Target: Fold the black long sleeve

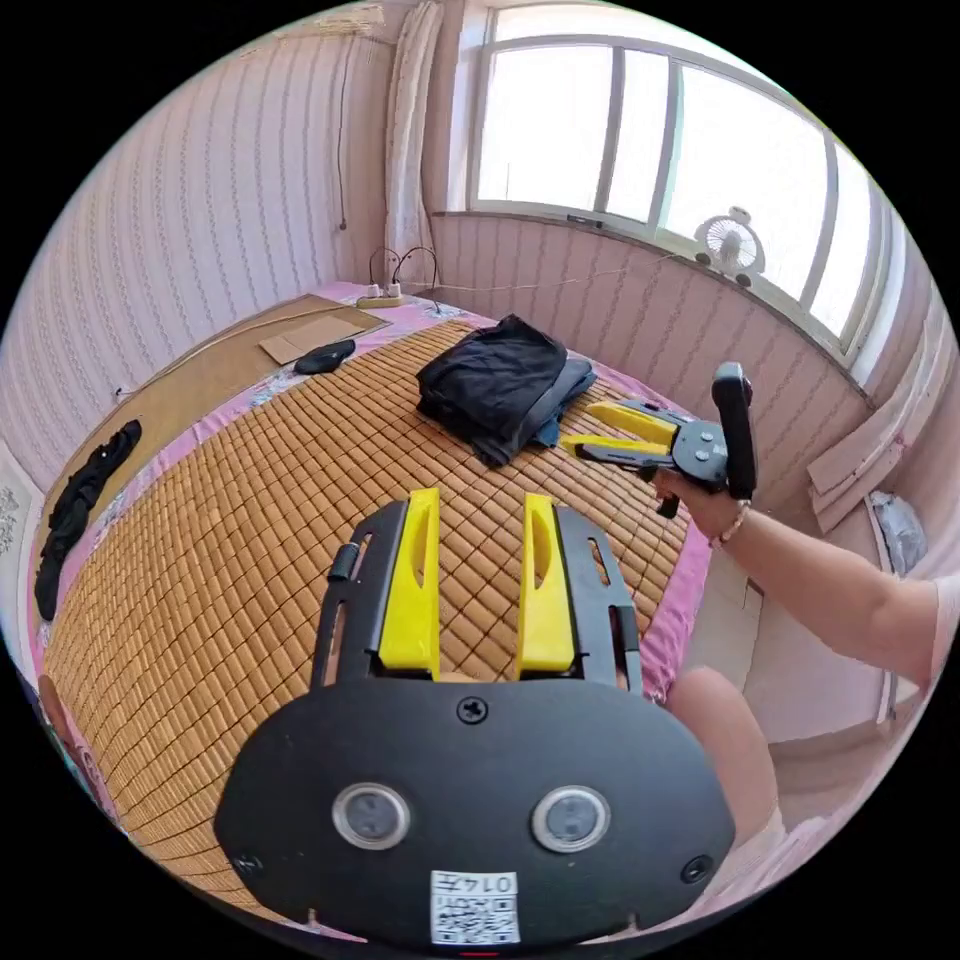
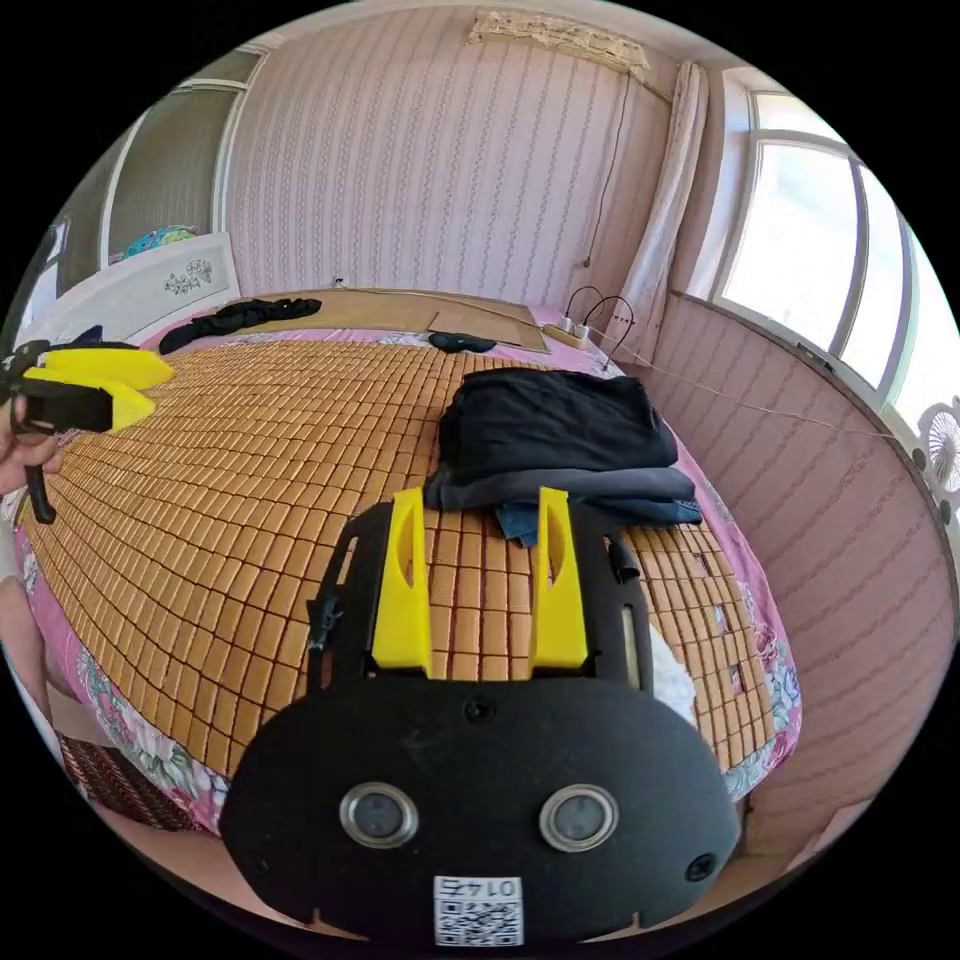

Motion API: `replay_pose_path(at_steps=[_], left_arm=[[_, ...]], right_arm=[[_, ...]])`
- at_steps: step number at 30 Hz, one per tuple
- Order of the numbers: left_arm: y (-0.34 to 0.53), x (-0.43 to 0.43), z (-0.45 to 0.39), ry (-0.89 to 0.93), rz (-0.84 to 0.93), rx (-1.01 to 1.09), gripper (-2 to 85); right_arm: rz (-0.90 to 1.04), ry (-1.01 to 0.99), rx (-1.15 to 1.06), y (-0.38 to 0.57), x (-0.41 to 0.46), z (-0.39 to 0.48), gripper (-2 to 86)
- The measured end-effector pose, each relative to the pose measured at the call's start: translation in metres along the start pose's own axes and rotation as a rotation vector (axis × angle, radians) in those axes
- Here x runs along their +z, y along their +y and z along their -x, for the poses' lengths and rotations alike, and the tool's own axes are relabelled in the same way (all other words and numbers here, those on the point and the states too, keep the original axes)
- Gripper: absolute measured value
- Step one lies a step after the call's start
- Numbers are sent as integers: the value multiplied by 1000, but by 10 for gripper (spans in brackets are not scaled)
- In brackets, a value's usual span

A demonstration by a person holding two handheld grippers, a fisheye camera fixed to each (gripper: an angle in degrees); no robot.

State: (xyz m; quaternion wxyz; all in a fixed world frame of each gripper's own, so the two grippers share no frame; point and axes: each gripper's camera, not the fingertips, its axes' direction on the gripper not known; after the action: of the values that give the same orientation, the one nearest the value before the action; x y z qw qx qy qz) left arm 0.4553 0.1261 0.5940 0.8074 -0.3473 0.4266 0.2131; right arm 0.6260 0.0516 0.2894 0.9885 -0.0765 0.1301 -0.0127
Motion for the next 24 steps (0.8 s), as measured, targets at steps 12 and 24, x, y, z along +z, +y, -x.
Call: replay_pose_path(at_steps=[12, 24], left_arm=[[-127, 205, 45, 298, 145, -348, 81], [-96, 36, 89, 382, -23, -132, -10]], right_arm=[[21, -70, 73, -25, 55, -75, 21], [-236, -521, 160, -31, -74, -70, 6]])
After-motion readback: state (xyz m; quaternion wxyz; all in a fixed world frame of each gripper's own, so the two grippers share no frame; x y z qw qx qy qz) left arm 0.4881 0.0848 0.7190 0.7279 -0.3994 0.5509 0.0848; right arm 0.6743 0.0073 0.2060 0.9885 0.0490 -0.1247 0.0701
